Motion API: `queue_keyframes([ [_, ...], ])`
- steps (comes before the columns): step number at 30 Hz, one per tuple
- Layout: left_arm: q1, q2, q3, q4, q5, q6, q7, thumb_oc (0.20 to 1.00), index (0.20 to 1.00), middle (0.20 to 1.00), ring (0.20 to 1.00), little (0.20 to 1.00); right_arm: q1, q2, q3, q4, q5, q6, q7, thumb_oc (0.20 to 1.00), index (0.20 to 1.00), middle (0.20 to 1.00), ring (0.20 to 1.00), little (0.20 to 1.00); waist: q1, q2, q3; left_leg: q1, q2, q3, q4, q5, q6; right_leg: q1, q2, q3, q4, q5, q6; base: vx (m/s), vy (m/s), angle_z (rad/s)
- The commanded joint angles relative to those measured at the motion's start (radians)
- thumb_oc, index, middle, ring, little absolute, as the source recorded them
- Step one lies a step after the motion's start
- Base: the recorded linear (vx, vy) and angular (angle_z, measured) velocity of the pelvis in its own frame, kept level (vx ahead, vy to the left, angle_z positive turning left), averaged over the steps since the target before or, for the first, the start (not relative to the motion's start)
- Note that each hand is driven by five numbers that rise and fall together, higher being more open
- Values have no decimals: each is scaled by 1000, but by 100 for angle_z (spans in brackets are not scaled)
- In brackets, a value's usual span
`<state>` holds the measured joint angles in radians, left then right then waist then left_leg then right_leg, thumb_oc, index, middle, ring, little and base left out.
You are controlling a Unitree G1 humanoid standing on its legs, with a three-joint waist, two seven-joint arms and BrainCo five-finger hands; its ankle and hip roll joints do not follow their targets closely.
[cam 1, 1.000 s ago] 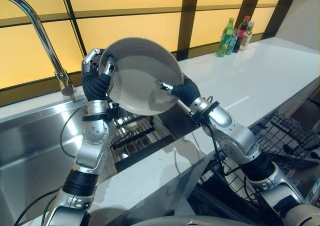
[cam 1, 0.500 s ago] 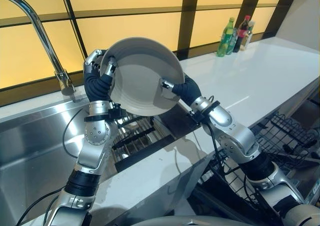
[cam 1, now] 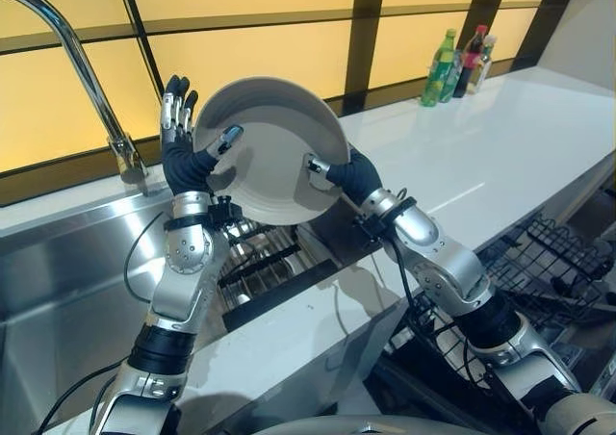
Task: Pick up plates and place into dishwasher.
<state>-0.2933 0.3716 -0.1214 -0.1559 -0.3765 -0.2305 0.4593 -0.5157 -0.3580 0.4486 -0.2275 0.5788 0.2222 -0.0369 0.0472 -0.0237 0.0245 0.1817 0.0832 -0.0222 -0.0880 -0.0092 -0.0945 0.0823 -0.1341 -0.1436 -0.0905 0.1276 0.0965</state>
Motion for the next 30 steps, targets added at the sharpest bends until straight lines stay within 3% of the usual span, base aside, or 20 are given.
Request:
queue_keyframes([
  [1,-132,50,51,33,8,-49,50,1000,1000,1000,1000,1000,-100,19,-37,-53,-49,-77,-31,200,200,200,200,200,11,-6,-19,-67,-2,22,25,26,15,55,-46,-26,59,-101,35,-3,-5,4],
  [9,-85,79,158,56,2,-90,124,1000,1000,1000,1000,1000,-43,-37,-139,-53,-94,-105,-97,200,200,200,200,200,1,-3,-22,-63,4,29,24,24,9,60,-44,-25,48,-97,34,0,0,0],
  [21,13,111,258,61,-14,-82,88,1000,1000,1000,1000,1000,124,-185,-387,1,-254,-212,-217,200,200,200,200,200,-50,2,-23,-55,14,61,12,22,7,47,-40,5,25,-76,39,4,-42,-4],
  [30,57,166,340,89,-10,-85,80,1000,1000,1000,1000,1000,255,-249,-548,52,-381,-214,-344,200,200,200,200,200,-96,9,-18,-48,27,92,6,25,7,32,-30,49,18,-66,40,11,-70,-10],
])
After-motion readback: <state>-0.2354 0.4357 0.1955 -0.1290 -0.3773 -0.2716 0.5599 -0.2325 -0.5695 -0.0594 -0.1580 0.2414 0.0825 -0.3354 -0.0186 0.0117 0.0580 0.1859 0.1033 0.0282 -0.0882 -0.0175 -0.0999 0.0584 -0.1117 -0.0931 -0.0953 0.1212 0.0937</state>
